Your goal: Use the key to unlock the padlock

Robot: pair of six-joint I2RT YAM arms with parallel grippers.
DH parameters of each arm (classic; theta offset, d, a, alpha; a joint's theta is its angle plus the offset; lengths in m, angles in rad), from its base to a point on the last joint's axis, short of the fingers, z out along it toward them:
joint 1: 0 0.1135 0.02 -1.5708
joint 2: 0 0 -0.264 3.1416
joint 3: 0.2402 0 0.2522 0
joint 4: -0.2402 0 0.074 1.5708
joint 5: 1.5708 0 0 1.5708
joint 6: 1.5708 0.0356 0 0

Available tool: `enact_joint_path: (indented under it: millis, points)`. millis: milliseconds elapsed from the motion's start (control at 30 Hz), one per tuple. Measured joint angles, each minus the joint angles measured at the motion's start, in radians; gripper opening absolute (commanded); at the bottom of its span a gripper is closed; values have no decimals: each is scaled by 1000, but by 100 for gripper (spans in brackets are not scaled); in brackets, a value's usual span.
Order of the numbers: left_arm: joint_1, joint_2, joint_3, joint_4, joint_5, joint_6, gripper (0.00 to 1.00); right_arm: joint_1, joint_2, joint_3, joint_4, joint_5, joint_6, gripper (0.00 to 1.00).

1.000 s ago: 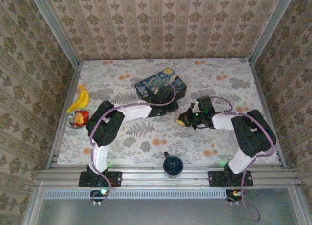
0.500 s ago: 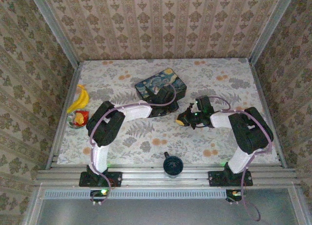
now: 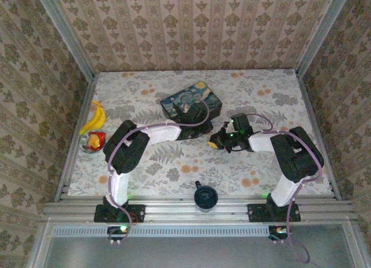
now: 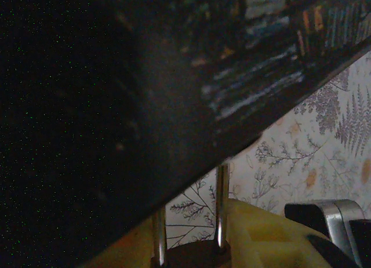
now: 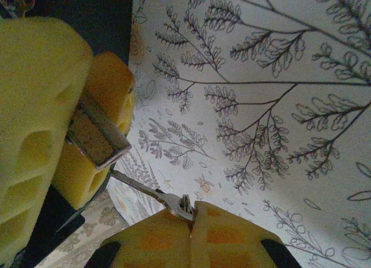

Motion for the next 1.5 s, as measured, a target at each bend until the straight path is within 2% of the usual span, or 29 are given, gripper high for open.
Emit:
enact_joint_path:
  millis: [967, 1500]
  points:
    - [2, 2, 0, 20, 2, -19, 0, -1, 16, -1, 61, 27, 84, 0]
    - [14, 6, 2, 42, 1, -23, 0, -28, -62, 0, 36, -4, 98, 0]
